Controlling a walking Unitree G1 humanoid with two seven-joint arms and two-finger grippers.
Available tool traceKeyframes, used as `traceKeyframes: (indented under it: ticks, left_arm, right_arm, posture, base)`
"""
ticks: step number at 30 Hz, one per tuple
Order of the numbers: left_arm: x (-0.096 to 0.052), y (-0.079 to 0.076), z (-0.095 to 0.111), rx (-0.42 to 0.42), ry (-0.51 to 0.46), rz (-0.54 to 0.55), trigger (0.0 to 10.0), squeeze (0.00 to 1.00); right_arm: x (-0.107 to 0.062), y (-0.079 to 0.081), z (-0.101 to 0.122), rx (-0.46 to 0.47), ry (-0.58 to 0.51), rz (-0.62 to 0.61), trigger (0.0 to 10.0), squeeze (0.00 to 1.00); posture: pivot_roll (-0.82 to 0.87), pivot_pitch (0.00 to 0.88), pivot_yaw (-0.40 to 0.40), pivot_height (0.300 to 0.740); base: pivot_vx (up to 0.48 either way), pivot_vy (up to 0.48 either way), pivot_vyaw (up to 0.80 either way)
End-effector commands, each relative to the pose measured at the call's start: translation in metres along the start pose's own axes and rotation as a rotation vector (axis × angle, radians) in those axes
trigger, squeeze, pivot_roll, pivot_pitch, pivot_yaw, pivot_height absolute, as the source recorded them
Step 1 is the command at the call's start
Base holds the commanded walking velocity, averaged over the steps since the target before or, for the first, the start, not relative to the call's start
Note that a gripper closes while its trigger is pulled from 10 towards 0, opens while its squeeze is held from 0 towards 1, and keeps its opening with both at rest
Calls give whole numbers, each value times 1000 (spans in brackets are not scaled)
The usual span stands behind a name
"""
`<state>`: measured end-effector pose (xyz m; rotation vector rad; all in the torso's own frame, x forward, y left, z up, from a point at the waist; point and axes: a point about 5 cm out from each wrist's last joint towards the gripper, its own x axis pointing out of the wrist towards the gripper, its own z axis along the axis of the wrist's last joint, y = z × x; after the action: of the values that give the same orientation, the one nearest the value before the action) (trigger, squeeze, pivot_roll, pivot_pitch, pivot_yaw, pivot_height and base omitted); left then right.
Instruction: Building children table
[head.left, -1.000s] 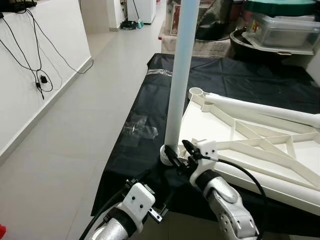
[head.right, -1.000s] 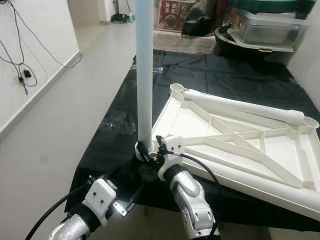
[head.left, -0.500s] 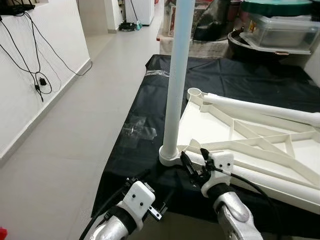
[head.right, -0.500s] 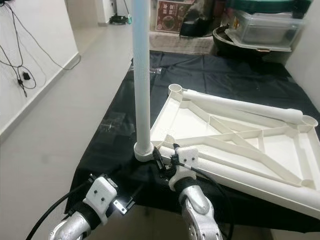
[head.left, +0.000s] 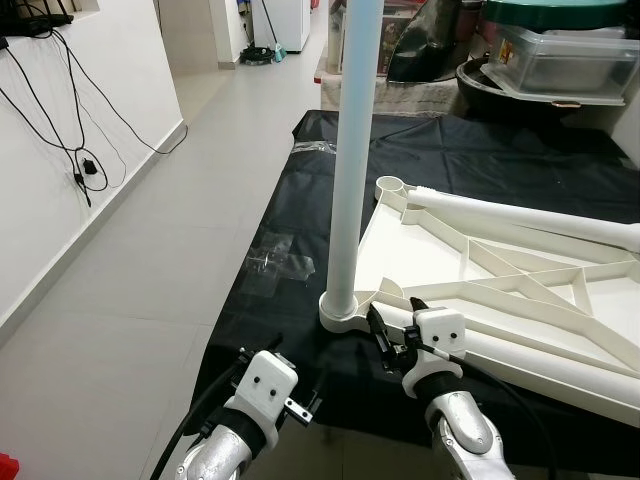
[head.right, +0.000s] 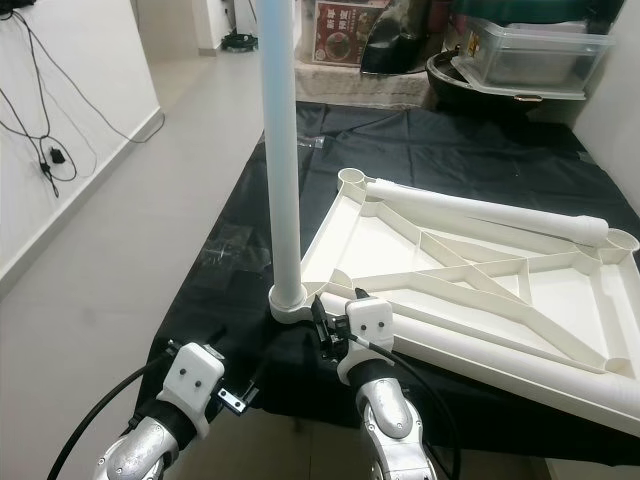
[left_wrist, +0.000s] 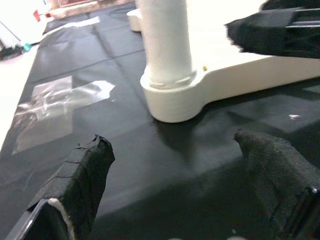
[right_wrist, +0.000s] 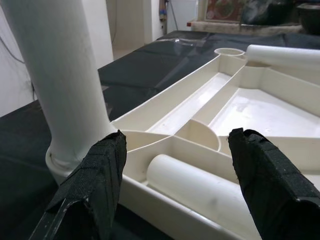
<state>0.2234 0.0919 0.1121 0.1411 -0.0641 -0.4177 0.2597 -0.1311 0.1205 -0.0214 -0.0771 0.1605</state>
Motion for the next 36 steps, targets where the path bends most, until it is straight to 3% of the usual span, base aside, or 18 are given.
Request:
traceKeyframes:
  ticks: [1, 4, 7, 19, 28, 36]
  left_arm:
    - [-1, 2, -1, -18, 14, 20, 10000, 0]
    - [1, 7, 1, -33, 13, 98, 10000, 0]
    - [2, 7, 2, -29, 4, 107, 10000, 0]
    - [3, 4, 1, -16, -1, 74, 10000, 0]
    - [4, 2, -1, -11, 15, 64, 10000, 0]
    - [5, 2, -1, 31, 10, 60, 10000, 0]
  right_arm:
    - [-3, 0, 1, -5, -3, -7, 10000, 0]
    - [-6, 1, 2, -19, -5, -17, 10000, 0]
    - [-7, 1, 1, -26, -7, -23, 10000, 0]
    - [-6, 0, -4, -28, 12, -65, 10000, 0]
    - [-6, 2, -4, -39, 17, -56, 10000, 0]
    - [-3, 4, 1, -23, -21, -37, 10000, 0]
  posture:
    - [9, 83, -11, 740]
    - [2, 74, -8, 740]
    - [0, 75, -6, 740]
    - [25, 58, 0, 740]
    - [22, 57, -4, 740]
    - [28, 63, -9, 740]
  base:
    - [0, 0, 0]
    - [0, 0, 0]
    - [0, 0, 0]
    - [0, 0, 0]
    - [0, 0, -786]
    - [0, -160, 0]
